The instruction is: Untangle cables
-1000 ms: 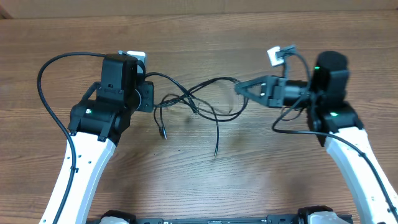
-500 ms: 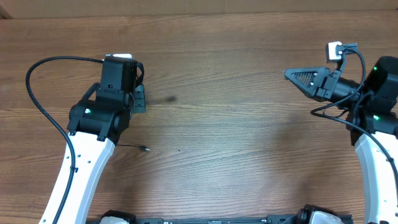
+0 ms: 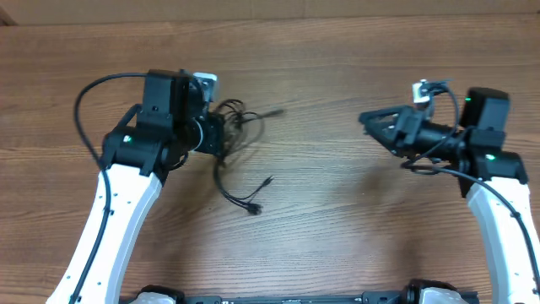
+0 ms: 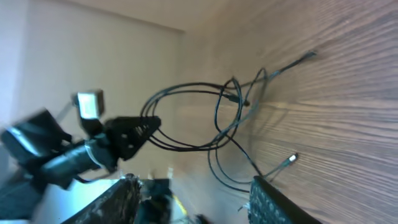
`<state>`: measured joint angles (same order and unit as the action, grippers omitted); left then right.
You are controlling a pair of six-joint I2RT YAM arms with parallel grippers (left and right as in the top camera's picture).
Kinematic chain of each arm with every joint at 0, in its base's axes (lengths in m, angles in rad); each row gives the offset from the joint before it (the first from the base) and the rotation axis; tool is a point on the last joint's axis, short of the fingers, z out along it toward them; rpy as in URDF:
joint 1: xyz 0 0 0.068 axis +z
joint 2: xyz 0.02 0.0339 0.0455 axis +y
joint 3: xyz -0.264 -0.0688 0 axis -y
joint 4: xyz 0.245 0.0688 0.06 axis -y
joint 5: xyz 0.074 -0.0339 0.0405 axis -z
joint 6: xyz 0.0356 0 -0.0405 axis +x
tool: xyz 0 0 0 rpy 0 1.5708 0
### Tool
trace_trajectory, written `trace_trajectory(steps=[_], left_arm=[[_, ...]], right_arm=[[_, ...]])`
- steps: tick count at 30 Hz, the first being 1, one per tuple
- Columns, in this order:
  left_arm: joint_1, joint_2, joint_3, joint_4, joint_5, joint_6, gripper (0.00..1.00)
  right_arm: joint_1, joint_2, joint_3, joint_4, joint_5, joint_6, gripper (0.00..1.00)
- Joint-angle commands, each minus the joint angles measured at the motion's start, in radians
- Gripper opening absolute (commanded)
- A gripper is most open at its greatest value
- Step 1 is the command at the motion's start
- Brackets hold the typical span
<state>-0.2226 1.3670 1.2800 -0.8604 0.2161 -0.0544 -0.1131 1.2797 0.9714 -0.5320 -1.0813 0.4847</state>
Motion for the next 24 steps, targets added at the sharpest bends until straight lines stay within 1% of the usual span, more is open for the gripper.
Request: trace_trajectory(steps=[1, 7, 11, 15, 17, 20, 22, 24], left_arm=[[0.002, 0.058, 0.018, -0.003, 0.196, 0.104, 0.04], [0.002, 0.127, 0.018, 0.006, 0.279, 0.103, 0.04], [0.002, 0.133, 0.018, 0.007, 0.269, 0.091, 0.04], [0.002, 0.133, 0.018, 0.001, 0.205, 0.020, 0.04], [0.002, 0.133, 0.018, -0.002, 0.200, -0.010, 0.04], [0.002, 0.133, 0.018, -0.006, 0.200, -0.021, 0.04], [0.002, 0.133, 0.018, -0.019, 0.212, -0.021, 0.04], [0.002, 0.133, 0.018, -0.025, 0.229, -0.021, 0.04]], right_arm=[[0.097, -0.021, 0.003, -0.002, 0.172, -0.048, 0.56], [0.295, -0.020, 0.003, -0.020, 0.427, -0.027, 0.57], [0.416, 0.003, 0.003, -0.042, 0.634, 0.097, 0.63], [0.510, 0.073, 0.003, -0.011, 0.666, 0.202, 0.64], [0.540, 0.114, 0.003, 0.016, 0.662, 0.243, 0.64], [0.589, 0.190, 0.003, 0.082, 0.637, 0.284, 0.64], [0.656, 0.280, 0.003, 0.181, 0.620, 0.338, 0.64], [0.685, 0.315, 0.003, 0.231, 0.630, 0.365, 0.64]])
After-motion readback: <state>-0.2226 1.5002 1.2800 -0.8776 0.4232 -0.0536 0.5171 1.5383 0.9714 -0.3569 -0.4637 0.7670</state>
